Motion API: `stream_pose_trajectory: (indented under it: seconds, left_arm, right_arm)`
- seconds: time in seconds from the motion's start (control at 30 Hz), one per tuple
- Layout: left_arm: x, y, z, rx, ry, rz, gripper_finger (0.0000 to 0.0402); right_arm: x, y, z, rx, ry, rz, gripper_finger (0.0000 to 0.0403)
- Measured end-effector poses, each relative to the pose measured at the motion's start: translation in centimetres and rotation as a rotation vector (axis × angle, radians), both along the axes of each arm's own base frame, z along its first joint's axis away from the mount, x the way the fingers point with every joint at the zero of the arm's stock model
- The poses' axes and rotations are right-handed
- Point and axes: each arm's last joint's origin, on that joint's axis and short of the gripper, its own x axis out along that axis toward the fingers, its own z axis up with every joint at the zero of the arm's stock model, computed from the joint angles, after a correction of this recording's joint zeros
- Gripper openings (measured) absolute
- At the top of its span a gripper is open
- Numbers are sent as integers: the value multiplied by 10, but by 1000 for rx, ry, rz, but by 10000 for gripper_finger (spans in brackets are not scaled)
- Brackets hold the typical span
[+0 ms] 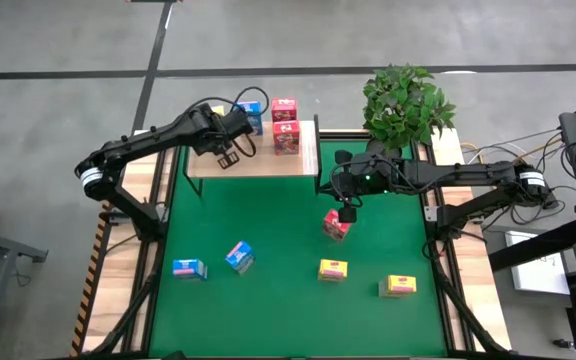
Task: Stack cereal on shelf
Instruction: Adjust the yellow cereal on the shelf, then put the red cereal on the shelf
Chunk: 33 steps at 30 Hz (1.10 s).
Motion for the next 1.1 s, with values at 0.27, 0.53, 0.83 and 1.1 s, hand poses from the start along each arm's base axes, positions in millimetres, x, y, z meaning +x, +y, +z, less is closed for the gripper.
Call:
stream_pose_trajectory:
  seconds: [0.27,0.53,0.83,1.1]
  left_arm:
    - [-1,-1,0,-7,12,3,106]
    - [-7,-2,1,22,99,15,106]
    - [-6,-5,1,7,54,38,106]
    - [-11,-35,20,-25,-65,-11,106]
  right_arm:
    - [0,0,0,0,0,0,13]
    - [0,0,0,0,0,0,13]
    - [0,0,0,3,0,-2,13]
    - [0,0,0,27,-3,-17,13]
